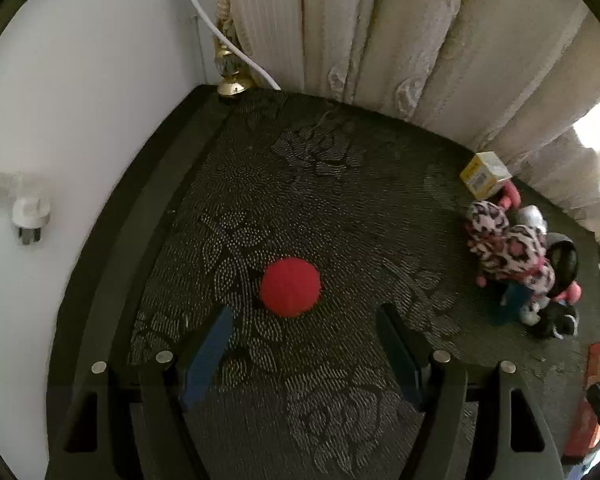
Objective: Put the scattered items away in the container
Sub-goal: 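Move the open left gripper down toward the red ball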
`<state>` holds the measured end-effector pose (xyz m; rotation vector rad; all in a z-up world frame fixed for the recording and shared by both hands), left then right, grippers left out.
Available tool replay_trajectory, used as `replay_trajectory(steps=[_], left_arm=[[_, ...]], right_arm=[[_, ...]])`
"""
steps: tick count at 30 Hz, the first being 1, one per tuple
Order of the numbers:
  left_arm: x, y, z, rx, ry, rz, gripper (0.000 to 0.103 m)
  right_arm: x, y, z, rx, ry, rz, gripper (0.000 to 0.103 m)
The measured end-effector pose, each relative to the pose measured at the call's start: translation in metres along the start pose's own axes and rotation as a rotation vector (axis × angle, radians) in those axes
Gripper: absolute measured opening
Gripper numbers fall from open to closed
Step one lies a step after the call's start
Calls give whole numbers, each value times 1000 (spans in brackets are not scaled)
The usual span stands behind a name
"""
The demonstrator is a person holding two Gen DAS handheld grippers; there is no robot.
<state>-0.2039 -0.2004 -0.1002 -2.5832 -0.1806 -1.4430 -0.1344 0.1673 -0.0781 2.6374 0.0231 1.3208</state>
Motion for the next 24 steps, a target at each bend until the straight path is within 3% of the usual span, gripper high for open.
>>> replay_trajectory(steps=[24], left_arm=[[-66,10,-8,-36,56,-59,76]], right_arm=[[-54,16,-4,16,68,-9,66]])
Point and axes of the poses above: each gripper's, at about its wrist camera, not at the fingertips, and x roughly against the way its jaws point, y to its left, z to its underside, the point moved 9 cm from there along -x, roughly the way its jaws point, and after that the axes turned 7 degrees about -y, right-handed, at the moved point
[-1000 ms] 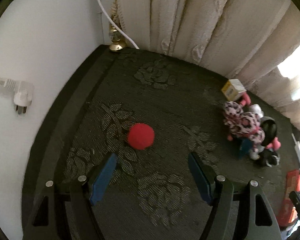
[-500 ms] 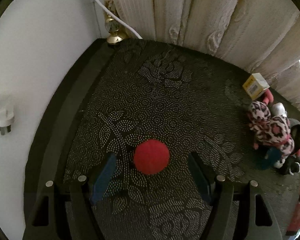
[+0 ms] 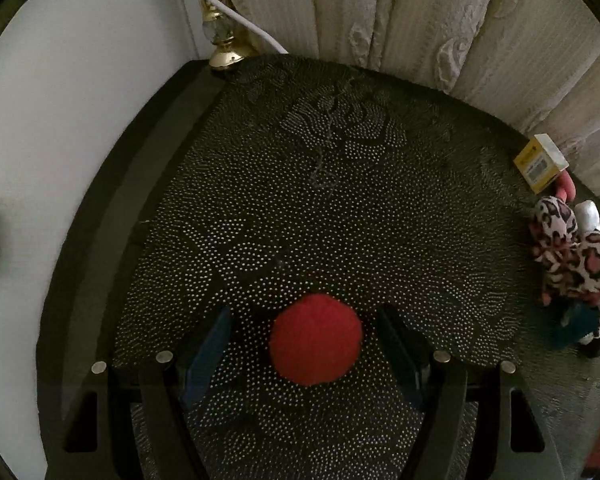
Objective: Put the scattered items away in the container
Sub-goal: 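Move the open left gripper down toward the red ball, then grasp the red ball with the left gripper while the right gripper grasps the black-white sock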
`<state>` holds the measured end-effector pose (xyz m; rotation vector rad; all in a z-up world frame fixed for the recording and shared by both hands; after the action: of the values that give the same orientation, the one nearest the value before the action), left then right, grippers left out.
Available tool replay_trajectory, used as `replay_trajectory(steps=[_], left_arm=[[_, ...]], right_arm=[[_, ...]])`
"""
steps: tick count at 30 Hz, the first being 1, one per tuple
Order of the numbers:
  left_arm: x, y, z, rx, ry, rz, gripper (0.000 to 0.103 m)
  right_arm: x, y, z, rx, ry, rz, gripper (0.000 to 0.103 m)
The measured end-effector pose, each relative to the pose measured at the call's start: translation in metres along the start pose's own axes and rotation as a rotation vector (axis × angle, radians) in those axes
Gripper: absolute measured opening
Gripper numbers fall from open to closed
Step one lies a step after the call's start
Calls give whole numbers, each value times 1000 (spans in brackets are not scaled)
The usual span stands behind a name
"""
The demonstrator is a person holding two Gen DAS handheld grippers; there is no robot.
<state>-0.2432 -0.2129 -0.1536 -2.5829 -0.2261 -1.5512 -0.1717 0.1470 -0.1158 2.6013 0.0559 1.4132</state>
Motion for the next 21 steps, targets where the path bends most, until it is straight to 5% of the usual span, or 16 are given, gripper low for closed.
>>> replay_trajectory(steps=[4,10,21], left_arm=[[-2,0,0,-15,-13,-17,72],[1,-2,-4,-7,-24,-6,40],[16,-11,-3,9,-17,27,38]], right_arm=[[-7,4,-5,5,1,-9,66],[-16,0,-14,-13,-4,-9,66],[-29,8,-35,-18,-27,-36,66]])
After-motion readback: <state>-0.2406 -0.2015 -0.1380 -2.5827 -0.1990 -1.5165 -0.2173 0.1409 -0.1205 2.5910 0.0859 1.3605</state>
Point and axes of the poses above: each gripper's, at about its wrist camera, not at the fingertips, and x roughly against the way its jaws point, y to its left, z to its underside, the point moved 9 cm from there along -x, roughly the way its jaws point, and after that the axes turned 7 degrees about -y, right-handed, at the moved point
